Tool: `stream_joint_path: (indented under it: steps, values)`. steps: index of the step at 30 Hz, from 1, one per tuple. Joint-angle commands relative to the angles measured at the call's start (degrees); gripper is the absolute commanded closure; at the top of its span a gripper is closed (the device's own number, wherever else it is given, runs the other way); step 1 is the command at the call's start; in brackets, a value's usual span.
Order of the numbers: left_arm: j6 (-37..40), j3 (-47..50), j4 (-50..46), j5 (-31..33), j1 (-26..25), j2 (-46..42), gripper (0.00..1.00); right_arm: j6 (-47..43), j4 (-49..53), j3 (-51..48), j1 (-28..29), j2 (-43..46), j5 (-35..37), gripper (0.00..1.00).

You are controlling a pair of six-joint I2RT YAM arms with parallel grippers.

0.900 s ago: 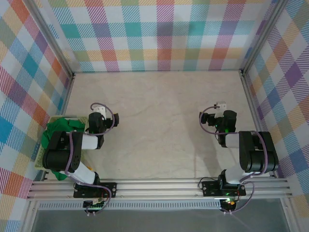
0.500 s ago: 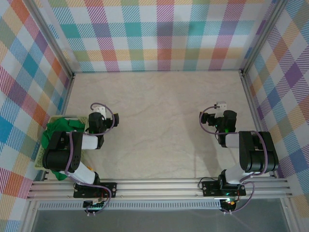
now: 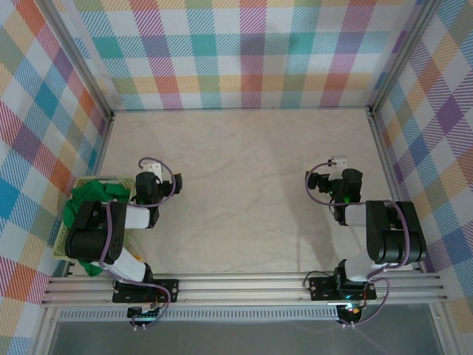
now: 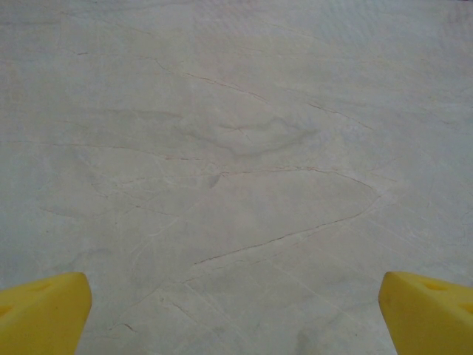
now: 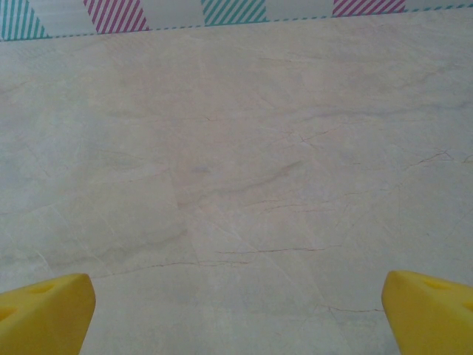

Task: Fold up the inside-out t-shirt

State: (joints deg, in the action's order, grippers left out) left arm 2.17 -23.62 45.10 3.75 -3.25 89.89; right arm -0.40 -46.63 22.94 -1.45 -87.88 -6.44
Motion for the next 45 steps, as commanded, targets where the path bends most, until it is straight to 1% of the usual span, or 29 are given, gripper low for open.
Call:
stream_joint_path:
  steps: [1, 11, 13, 15, 17, 21, 24, 26, 28, 30, 32, 33, 34, 35, 36, 37, 39, 40, 42, 44, 45]
  values:
    - [-0.5, -0.8, 0.5, 0.5, -0.3, -0.2, 0.00, 0.8, -0.6, 0.8, 0.4, 0.1, 0.1, 0.00]
    - [-0.4, -0.7, 0.4, 0.0, -0.3, -0.6, 0.00, 0.8, -0.8, 0.6, 0.4, 0.1, 0.1, 0.00]
    - [0.4, -2.8, -4.8, -1.4, -0.4, -2.3, 0.00, 0.1, 0.0, 0.9, 0.4, 0.5, -1.6, 0.00]
    - [0.6, -2.7, -5.9, -1.4, -0.6, -4.1, 0.00, -0.3, -1.0, -0.1, 0.3, 1.3, -2.7, 0.00]
    - [0.6, -1.7, -6.5, -0.2, -1.1, -6.7, 0.00, -0.2, -2.2, -1.3, 0.4, 2.7, -2.1, 0.00]
    - [0.5, -1.2, -12.3, 2.8, -2.9, -15.3, 0.00, 0.4, -1.7, -3.2, 0.5, 7.1, -0.4, 0.00]
    - [-0.7, -3.4, -18.9, 2.6, -4.5, -22.6, 0.00, 0.7, 3.9, -3.1, 1.2, 13.5, 1.5, 0.00]
    - [-3.9, -6.1, -24.3, 1.8, -4.9, -26.5, 0.00, 1.5, 9.6, -1.8, 1.6, 18.6, 2.7, 0.00]
    - [-9.0, -9.8, -29.5, 1.9, -5.1, -29.5, 0.00, 3.9, 16.8, 0.7, 1.7, 23.7, 1.7, 0.00]
    - [-16.2, -13.9, -35.7, 4.9, -5.1, -31.1, 0.00, 8.2, 24.1, 4.3, 1.7, 28.5, 2.1, 0.00]
    - [-24.9, -18.4, -44.7, 10.6, -5.0, -32.2, 0.00, 15.5, 33.4, 8.8, 1.7, 33.0, 6.3, 0.00]
    - [-29.8, -22.1, -52.1, 13.7, -5.1, -32.3, 0.00, 19.4, 39.5, 12.0, 1.7, 34.8, 9.9, 0.00]
    - [-32.4, -25.6, -57.6, 16.2, -5.0, -32.0, 0.00, 25.8, 46.2, 14.5, 1.7, 36.5, 15.0, 0.00]
    - [-33.5, -27.8, -62.1, 17.3, -5.0, -31.8, 0.00, 30.5, 52.2, 16.7, 1.7, 37.4, 18.9, 0.00]
    - [-35.2, -29.6, -66.5, 19.0, -4.9, -31.8, 0.00, 33.4, 57.4, 18.4, 1.6, 38.4, 22.1, 0.00]
    - [-36.2, -30.6, -70.1, 20.7, -4.9, -32.1, 0.00, 33.3, 57.1, 18.3, 1.3, 39.6, 22.3, 0.00]
    - [-37.1, -29.7, -72.4, 22.0, -4.6, -33.3, 0.00, 30.1, 53.3, 15.9, 1.1, 41.8, 18.7, 0.00]
    - [-38.8, -28.9, -73.7, 23.0, -4.4, -33.8, 0.00, 29.3, 52.4, 14.9, 1.1, 42.6, 16.9, 0.00]
    - [-40.1, -28.9, -77.5, 24.3, -4.0, -33.7, 0.00, 28.5, 53.4, 15.0, 1.1, 42.5, 13.0, 0.00]
    - [-43.0, -31.6, -86.7, 29.4, -4.0, -32.4, 0.00, 28.1, 55.5, 16.6, 1.0, 40.5, 9.3, 0.00]
    - [-44.5, -32.0, -90.3, 33.5, -3.9, -32.0, 0.00, 27.6, 56.5, 17.4, 1.1, 39.2, 7.3, 0.00]
